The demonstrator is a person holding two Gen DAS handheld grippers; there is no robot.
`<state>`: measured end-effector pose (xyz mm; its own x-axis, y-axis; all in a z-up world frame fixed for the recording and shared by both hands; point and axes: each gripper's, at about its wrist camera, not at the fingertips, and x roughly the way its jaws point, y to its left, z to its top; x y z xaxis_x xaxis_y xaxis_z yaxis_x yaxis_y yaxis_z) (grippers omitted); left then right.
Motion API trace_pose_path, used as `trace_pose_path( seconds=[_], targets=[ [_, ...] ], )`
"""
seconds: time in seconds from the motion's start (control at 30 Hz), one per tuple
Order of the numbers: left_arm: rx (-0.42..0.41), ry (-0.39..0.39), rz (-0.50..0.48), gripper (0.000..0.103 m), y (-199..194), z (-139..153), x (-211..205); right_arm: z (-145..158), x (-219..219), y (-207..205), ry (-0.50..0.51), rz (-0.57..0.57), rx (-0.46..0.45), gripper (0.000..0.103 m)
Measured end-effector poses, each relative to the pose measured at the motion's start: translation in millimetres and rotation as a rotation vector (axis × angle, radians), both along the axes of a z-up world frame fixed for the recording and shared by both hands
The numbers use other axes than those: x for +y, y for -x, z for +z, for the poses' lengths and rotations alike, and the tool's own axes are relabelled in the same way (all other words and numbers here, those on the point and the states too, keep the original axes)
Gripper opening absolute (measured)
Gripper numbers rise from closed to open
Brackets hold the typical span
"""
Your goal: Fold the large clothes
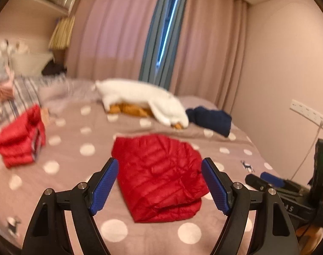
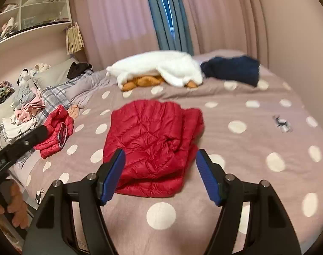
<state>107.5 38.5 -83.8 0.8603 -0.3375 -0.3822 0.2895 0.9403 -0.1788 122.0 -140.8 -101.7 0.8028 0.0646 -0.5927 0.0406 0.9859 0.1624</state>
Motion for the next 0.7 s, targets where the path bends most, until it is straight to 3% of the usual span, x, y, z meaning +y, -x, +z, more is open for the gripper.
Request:
trace_pose_path(
  seconds=[0.1, 0.17, 0.23, 0.3, 0.7],
  targets=[
    [-0.04, 0.019, -0.004, 0.08, 16.0, 11.9, 4.6, 21.1, 3.9, 20.8, 0.025, -0.001, -0.043, 0.07],
    [-0.065, 0.044, 0.013, 0.093, 30.5, 21.6, 11.4, 31.5, 5.5, 31.4, 0.035, 0.001, -0.066, 0.08],
    [-0.07, 0.057, 0.055, 0.1, 36.9, 26.9, 15.7, 41.0, 7.7, 42.4, 0.052, -0.003, -0.093, 0.098],
    [-0.062, 0.058, 0.103, 0.101, 38.6, 28.9, 18.1, 48.4, 9.0, 53.3, 0.08, -0.014, -0.118, 0.102],
    [-0.034, 0.034, 0.11, 0.102, 45.9, 26.4, 19.6, 57.0, 9.5, 72.9, 0.126, -0.051, -0.115, 0.103]
  ],
)
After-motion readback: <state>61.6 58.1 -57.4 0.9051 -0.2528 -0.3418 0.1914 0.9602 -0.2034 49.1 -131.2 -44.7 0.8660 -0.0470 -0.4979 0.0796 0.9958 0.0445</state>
